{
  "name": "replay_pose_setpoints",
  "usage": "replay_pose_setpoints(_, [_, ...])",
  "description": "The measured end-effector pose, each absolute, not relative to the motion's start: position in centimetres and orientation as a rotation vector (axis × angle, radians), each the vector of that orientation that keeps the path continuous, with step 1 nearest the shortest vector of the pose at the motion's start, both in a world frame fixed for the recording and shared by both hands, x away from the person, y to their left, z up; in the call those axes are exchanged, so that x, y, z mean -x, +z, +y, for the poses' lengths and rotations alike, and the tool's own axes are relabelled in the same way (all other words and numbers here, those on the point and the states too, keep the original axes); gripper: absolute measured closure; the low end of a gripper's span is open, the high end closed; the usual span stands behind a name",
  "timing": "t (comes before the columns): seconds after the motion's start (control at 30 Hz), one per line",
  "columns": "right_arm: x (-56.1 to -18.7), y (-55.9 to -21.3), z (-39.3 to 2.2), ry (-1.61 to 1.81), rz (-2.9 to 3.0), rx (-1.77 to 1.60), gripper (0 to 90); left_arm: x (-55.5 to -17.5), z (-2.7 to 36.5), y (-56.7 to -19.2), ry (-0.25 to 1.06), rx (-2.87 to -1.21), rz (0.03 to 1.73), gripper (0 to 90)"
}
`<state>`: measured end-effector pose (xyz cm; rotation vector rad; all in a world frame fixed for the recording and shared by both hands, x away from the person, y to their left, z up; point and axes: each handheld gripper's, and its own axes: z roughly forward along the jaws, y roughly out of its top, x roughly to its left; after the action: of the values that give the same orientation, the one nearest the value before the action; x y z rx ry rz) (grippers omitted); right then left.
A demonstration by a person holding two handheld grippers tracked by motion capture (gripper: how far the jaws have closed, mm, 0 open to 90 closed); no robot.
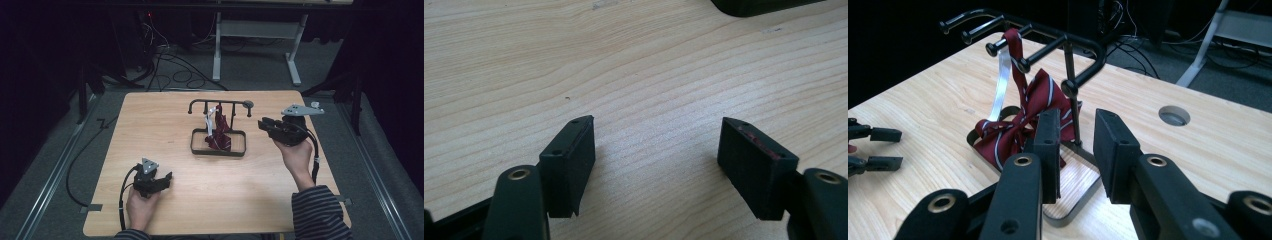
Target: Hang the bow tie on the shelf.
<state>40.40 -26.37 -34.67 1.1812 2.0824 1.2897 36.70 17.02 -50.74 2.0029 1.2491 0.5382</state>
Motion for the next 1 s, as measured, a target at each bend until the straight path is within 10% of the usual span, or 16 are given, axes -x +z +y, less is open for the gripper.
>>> replay_pose_setpoints(1.0, [-36.9, -39.0, -29.2, 1.301, 2.042, -1.283, 73.4, -36.7, 17.0, -50.7, 0.538, -2.004, 1.249, 31.7])
